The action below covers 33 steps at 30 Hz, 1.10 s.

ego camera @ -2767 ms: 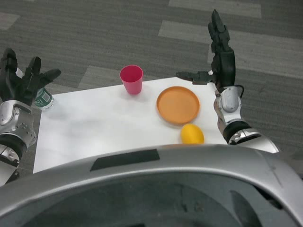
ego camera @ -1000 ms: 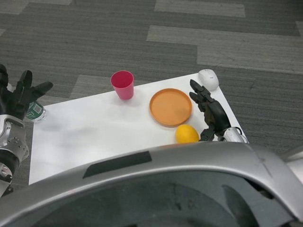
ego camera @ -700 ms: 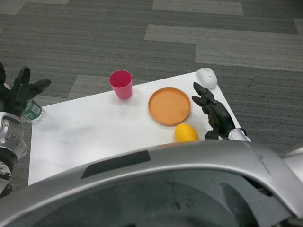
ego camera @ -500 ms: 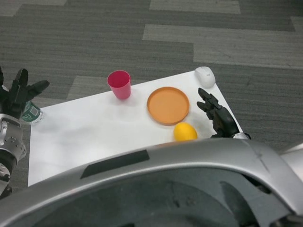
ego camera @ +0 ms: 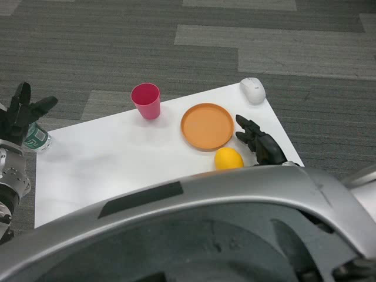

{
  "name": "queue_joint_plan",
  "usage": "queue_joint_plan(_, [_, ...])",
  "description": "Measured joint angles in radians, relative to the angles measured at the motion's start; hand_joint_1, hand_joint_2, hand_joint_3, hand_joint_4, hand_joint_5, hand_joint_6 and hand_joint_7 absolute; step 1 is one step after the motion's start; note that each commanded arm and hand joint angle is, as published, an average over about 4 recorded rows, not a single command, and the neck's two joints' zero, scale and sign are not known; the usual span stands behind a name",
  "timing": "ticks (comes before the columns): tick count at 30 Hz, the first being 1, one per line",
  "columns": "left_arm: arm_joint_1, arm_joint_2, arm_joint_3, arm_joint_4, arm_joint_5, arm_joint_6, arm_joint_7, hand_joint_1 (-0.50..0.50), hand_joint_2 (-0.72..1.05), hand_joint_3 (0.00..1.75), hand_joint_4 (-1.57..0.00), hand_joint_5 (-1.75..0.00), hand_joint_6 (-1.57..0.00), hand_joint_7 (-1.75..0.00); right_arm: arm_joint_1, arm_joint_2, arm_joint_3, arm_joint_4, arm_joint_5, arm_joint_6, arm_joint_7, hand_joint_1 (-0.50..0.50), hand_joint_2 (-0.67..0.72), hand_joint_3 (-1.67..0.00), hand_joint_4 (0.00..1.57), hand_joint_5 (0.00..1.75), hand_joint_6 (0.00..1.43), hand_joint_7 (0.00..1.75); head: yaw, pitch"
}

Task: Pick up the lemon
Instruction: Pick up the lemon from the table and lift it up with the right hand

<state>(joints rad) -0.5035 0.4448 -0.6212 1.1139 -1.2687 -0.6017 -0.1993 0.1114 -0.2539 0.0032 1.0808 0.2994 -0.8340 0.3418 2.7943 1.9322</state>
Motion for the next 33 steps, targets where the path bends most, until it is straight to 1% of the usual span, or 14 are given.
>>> queue_joint_plan(4, [0.000,0.000,0.002,-0.002,0.000,0.000,0.000,0.50,0.96,0.09,0.00,0.00,0.00,0.00,-0.026,0.000,0.002,0.034,-0.006,-0.001,0.000,0.30,-0.16,-0.16,0.00,0.80,0.00,0.00,-0.003,0.000])
queue_joint_plan(7, [0.000,0.000,0.004,-0.004,0.000,0.000,0.000,0.50,0.96,0.09,0.00,0.00,0.00,0.00,-0.038,0.000,0.002,0.057,-0.010,-0.005,0.000,0.28,-0.27,-0.22,0.00,0.87,0.00,0.00,-0.004,0.000])
queue_joint_plan(8, [0.000,0.000,0.004,-0.005,0.000,0.000,0.000,0.50,0.96,0.09,0.00,0.00,0.00,0.00,-0.039,0.000,0.002,0.062,-0.012,-0.008,0.000,0.27,-0.30,-0.24,0.00,0.87,0.00,0.00,-0.004,0.001])
queue_joint_plan(10, [0.000,0.000,0.005,-0.006,0.000,0.000,0.000,0.50,0.96,0.09,0.00,0.00,0.00,0.00,-0.046,0.000,0.002,0.078,-0.016,-0.015,-0.001,0.25,-0.34,-0.26,0.00,0.87,0.00,0.00,-0.005,0.001])
queue_joint_plan(12, [0.000,0.000,0.007,-0.007,0.000,0.000,0.000,0.50,0.96,0.09,0.00,0.00,0.00,0.00,-0.057,0.000,0.002,0.096,-0.019,-0.023,-0.002,0.25,-0.38,-0.30,0.00,0.92,0.00,0.00,-0.006,0.000])
queue_joint_plan(14, [0.000,0.000,0.009,-0.007,0.000,0.000,0.000,0.50,0.96,0.09,0.00,0.00,0.00,0.00,-0.064,0.001,0.003,0.110,-0.021,-0.029,-0.008,0.23,-0.41,-0.34,0.00,0.97,0.00,0.00,-0.007,-0.002])
queue_joint_plan(17, [0.000,0.000,0.011,-0.008,0.000,0.000,0.000,0.50,0.96,0.09,0.00,0.00,0.00,0.00,-0.071,0.005,0.006,0.122,-0.033,-0.037,-0.014,0.21,-0.41,-0.40,0.00,1.02,0.00,0.00,-0.007,-0.004])
queue_joint_plan(19, [0.000,0.000,0.011,-0.010,0.000,0.000,0.000,0.50,0.96,0.09,0.00,0.00,0.00,0.00,-0.074,0.005,0.011,0.130,-0.038,-0.042,-0.014,0.21,-0.45,-0.40,0.00,1.07,0.00,0.00,-0.006,-0.006])
queue_joint_plan(21, [0.000,0.000,0.012,-0.010,0.000,0.000,0.000,0.50,0.96,0.09,0.00,0.00,0.00,0.00,-0.076,0.006,0.017,0.134,-0.043,-0.046,-0.015,0.21,-0.48,-0.40,0.00,1.07,0.00,0.00,-0.006,-0.007])
queue_joint_plan(24, [0.000,0.000,0.015,-0.011,0.000,0.000,0.000,0.50,0.96,0.09,0.00,0.00,0.00,0.00,-0.077,0.005,0.023,0.137,-0.069,-0.049,-0.015,0.21,-0.43,-0.40,0.00,1.07,0.00,0.00,-0.006,-0.007])
queue_joint_plan(28, [0.000,0.000,0.016,-0.011,0.000,0.000,0.000,0.50,0.96,0.09,0.00,0.00,0.00,0.00,-0.082,0.005,0.021,0.157,-0.085,-0.055,-0.011,0.21,-0.38,-0.32,0.00,1.07,0.00,0.00,-0.006,-0.008])
queue_joint_plan(30, [0.000,0.000,0.016,-0.011,0.000,0.000,0.000,0.50,0.96,0.09,0.00,0.00,0.00,0.00,-0.086,0.005,0.019,0.170,-0.085,-0.059,-0.011,0.21,-0.35,-0.32,0.00,1.02,0.00,0.00,-0.009,-0.009])
queue_joint_plan(33, [0.000,0.000,0.016,-0.011,0.000,0.000,0.000,0.50,0.96,0.09,0.00,0.00,0.00,0.00,-0.089,0.005,0.017,0.179,-0.085,-0.062,-0.009,0.21,-0.40,-0.34,0.00,1.04,0.00,0.00,-0.012,-0.011])
